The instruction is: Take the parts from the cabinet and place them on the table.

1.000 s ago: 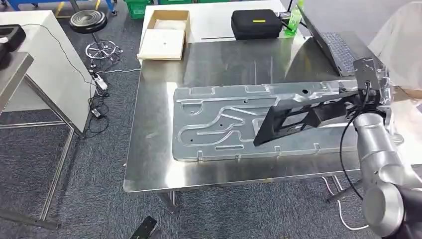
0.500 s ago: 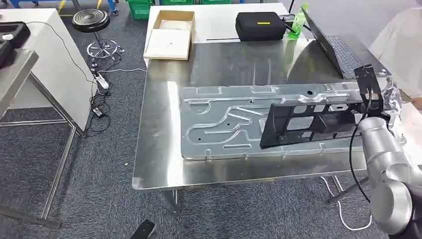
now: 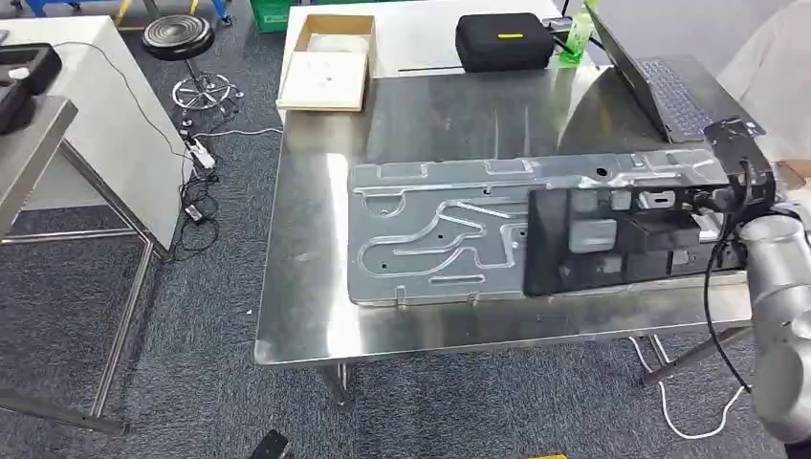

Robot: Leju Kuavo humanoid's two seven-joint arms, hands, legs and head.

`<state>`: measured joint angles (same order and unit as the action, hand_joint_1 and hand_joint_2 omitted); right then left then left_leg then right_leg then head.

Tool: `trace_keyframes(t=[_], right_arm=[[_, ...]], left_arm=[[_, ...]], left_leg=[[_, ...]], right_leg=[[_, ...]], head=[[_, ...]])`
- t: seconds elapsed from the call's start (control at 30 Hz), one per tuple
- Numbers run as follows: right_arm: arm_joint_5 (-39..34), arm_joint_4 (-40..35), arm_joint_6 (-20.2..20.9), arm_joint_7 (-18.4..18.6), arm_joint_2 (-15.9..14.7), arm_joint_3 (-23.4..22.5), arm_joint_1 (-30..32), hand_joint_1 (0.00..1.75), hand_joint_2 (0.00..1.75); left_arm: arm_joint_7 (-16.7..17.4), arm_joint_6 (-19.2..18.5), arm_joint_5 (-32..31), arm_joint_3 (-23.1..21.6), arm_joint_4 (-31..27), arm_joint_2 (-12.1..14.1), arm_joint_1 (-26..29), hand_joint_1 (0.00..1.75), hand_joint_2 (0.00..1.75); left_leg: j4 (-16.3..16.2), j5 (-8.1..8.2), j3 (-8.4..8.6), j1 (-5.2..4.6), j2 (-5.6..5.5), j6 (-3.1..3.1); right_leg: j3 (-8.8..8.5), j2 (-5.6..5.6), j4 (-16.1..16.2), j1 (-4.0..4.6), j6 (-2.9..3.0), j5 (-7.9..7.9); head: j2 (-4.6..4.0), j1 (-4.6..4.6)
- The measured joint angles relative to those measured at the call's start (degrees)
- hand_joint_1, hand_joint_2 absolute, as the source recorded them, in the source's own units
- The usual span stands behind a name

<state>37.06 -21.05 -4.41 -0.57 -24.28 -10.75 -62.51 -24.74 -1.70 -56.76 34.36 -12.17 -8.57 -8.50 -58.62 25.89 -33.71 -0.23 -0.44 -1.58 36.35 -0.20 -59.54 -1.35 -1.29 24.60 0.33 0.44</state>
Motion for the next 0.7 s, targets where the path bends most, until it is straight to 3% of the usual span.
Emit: trace_keyframes(t=[0.07,0.17,0.2,0.23,0.27,0.33,0.37,0.4,0.47,0.53,0.57,0.63,0.67,0.7], right_arm=[[1.25,-0.66,-0.16,-0.44,-0.72,0.04,-1.20,0.00,1.75],[2.45,-1.55,-0.05,-0.59,-2.50,0.13,-4.15,0.00,1.75],[2.56,-1.66,0.22,-0.33,-2.89,0.13,-5.17,0.00,1.75],[3.15,-1.82,0.57,0.33,-3.48,0.15,-6.30,0.00,1.75],[4.16,-2.17,0.52,1.27,-4.29,0.33,-7.57,0.00,1.75],[5.80,-3.35,-0.31,2.58,-6.04,0.88,-10.97,0.00,1.75],[6.24,-3.96,-1.36,2.75,-6.78,0.98,-12.65,0.00,1.75],[6.58,-4.29,-2.61,2.91,-7.33,1.03,-14.32,0.00,1.75],[7.59,-5.12,-5.19,3.23,-8.38,1.14,-15.82,0.00,1.75],[8.57,-6.40,-6.74,3.52,-9.20,1.55,-16.40,0.00,1.75],[8.77,-6.71,-7.37,3.56,-9.71,1.60,-17.02,0.00,1.75],[9.23,-7.02,-7.98,3.69,-10.49,1.64,-18.67,0.00,1.75],[9.49,-7.13,-8.35,3.78,-10.63,1.68,-18.89,0.00,0.00],[9.78,-7.19,-8.88,4.20,-10.89,1.75,-18.84,0.00,0.00]], left_arm=[[-0.42,0.04,0.18,0.00,0.00,0.04,0.45,0.00,0.00],[-0.83,0.13,0.46,0.04,0.00,0.04,0.77,0.00,0.00],[-0.85,0.15,0.64,0.04,0.00,0.02,0.97,0.00,0.00],[-0.94,0.22,0.85,0.07,0.00,0.04,1.19,0.00,0.00],[-0.99,0.33,1.03,0.13,0.00,0.09,1.37,0.00,0.00],[-1.03,0.63,1.14,0.31,0.00,0.31,1.61,0.00,0.00],[-1.03,0.72,1.18,0.44,0.00,0.57,1.77,0.00,0.00],[-1.05,0.79,1.23,0.61,0.00,0.92,1.84,0.00,0.00],[-1.07,0.90,1.27,0.70,0.00,1.01,2.14,0.00,0.00],[-1.09,0.92,1.29,0.85,0.00,1.01,2.32,0.00,0.00],[-1.14,0.92,1.29,0.90,0.00,0.94,2.37,0.00,0.00],[-1.16,0.94,1.27,0.98,0.00,0.94,2.36,0.00,0.00],[-1.16,0.94,1.27,1.03,0.00,0.94,2.34,0.00,0.00],[-1.16,0.92,1.09,1.05,0.00,0.92,2.35,0.00,0.00]], left_leg=[[-1.84,1.66,-0.71,0.12,0.08,0.73],[-14.25,7.77,-6.45,0.24,0.10,1.02],[-17.21,8.63,-7.94,0.24,0.10,0.92],[-17.87,8.23,-8.41,0.21,0.09,0.67],[-15.91,6.47,-7.61,0.02,0.08,0.23],[-6.50,0.71,-3.40,-0.91,-0.01,-1.19],[-1.95,-1.04,-1.62,-1.57,-0.13,-2.25],[-1.23,-0.56,-0.72,-1.52,0.03,-2.64],[-0.27,-0.28,-0.42,-1.67,0.10,-2.72],[1.93,-1.10,0.87,-1.23,0.27,-2.98],[3.13,-1.69,1.62,-0.94,0.64,-2.52],[3.55,-1.81,1.74,-0.82,0.67,-2.71],[3.53,-1.78,1.84,-0.78,0.69,-2.68],[3.46,-1.70,1.88,-0.70,0.78,-2.58]], right_leg=[[-0.10,0.01,0.18,-0.26,0.76,-0.11],[-0.05,0.10,0.15,0.03,1.40,-0.02],[-0.09,0.18,0.11,0.23,1.46,0.03],[-0.11,0.27,0.02,0.43,1.57,0.10],[-0.18,0.39,-0.11,0.56,1.69,0.23],[-0.39,0.41,-0.49,0.62,1.69,0.62],[-0.41,0.26,-0.41,0.34,1.69,0.72],[-0.33,0.21,-0.40,0.68,1.52,0.73],[-0.41,0.30,0.08,0.36,1.00,0.39],[-1.05,0.44,0.93,0.74,0.39,0.18],[-0.90,0.32,0.00,0.41,0.36,0.80],[2.23,0.38,-6.61,0.44,-0.12,4.87],[3.92,0.38,-10.30,0.24,-0.44,6.43],[5.89,0.35,-14.16,-0.08,-0.75,7.77]], head=[[0.00,0.00],[0.00,-0.07],[0.00,-0.04],[0.00,-0.07],[0.00,-0.07],[0.00,-0.07],[0.00,-0.02],[0.00,-0.04],[0.00,-0.02],[0.00,-0.02],[0.00,-0.02],[0.00,0.00],[0.00,0.00],[0.00,0.02]])
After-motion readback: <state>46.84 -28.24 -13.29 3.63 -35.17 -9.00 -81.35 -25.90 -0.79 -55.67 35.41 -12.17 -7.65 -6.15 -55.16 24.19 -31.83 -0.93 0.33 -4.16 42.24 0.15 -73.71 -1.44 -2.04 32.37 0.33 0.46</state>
